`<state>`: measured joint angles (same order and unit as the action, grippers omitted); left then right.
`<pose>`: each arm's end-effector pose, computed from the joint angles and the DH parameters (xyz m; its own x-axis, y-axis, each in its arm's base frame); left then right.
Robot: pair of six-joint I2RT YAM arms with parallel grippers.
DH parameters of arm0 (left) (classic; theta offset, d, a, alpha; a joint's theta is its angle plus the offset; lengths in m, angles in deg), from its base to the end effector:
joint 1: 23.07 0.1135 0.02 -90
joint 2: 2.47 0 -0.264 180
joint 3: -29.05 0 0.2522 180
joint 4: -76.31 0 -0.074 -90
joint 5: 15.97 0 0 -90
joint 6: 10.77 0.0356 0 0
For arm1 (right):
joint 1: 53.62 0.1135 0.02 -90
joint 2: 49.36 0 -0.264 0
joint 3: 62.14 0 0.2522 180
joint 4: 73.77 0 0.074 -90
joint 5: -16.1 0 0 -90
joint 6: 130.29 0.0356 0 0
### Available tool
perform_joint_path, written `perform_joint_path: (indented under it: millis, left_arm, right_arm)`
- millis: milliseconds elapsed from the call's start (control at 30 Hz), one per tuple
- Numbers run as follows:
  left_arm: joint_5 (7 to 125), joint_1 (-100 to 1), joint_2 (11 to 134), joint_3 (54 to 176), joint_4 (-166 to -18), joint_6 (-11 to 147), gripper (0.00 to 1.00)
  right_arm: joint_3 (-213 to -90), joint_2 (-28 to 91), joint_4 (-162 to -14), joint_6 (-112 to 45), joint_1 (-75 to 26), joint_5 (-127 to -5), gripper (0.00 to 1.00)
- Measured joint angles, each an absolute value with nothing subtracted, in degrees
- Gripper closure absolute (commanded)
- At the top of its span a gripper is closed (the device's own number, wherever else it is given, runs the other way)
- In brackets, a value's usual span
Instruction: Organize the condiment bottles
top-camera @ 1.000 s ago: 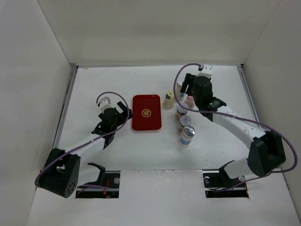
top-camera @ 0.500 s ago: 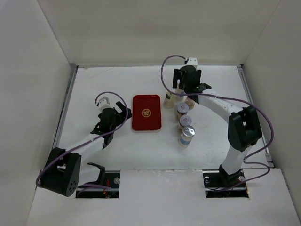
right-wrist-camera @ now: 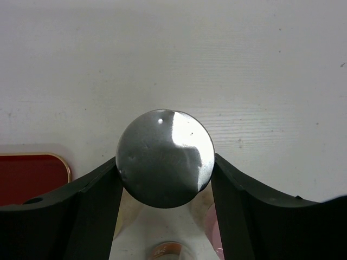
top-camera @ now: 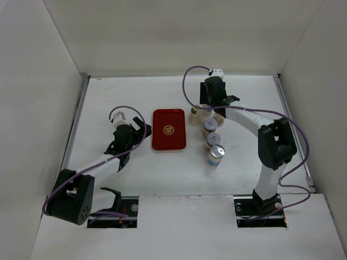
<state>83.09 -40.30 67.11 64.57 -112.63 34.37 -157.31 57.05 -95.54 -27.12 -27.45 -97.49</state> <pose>0.2267 -0.0644 0.1733 -0.3977 -0.6060 -0.6889 -0.1752 0.7872 -0.5913 0.3934 0.1775 0.2595 -0.4995 -0.0128 -0.8662 0.0111 0.9997 -0.0212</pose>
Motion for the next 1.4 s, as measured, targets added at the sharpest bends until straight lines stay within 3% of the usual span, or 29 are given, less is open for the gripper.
perform_joint_path:
  millis: [267,500,733,1000,1100,1233,1400]
  left_arm:
    - [82.24,-39.56,66.39,62.91,-114.35,34.19,0.0]
    - [83.0,-36.45,59.55,57.92,-115.82,33.3,0.0]
    - [83.07,-35.4,58.7,57.0,-117.02,32.73,0.0]
    - [82.57,-34.35,58.87,57.0,-117.2,32.31,0.0]
    - [82.28,-34.22,59.09,57.0,-117.17,32.29,0.0]
    - [82.15,-34.2,59.53,57.0,-117.57,32.27,0.0]
    - [81.74,-34.18,60.38,57.0,-117.63,32.14,0.0]
  right_arm:
    - [-157.29,52.17,-93.8,-30.55,-25.98,-101.1,0.54]
    - [-159.12,48.87,-87.15,-31.23,-16.8,-101.21,0.54]
    - [-164.74,56.85,-85.77,-29.35,-7.91,-96.75,0.55]
    - [-168.32,67.63,-86.23,-28.89,-5.15,-95.29,0.53]
    - [-168.96,69.33,-85.38,-28.93,-5.15,-95.53,0.44]
    - [-169.18,69.44,-85.32,-28.74,-5.15,-95.99,0.2]
    - [-168.74,68.52,-83.76,-28.69,-5.15,-96.1,0.12]
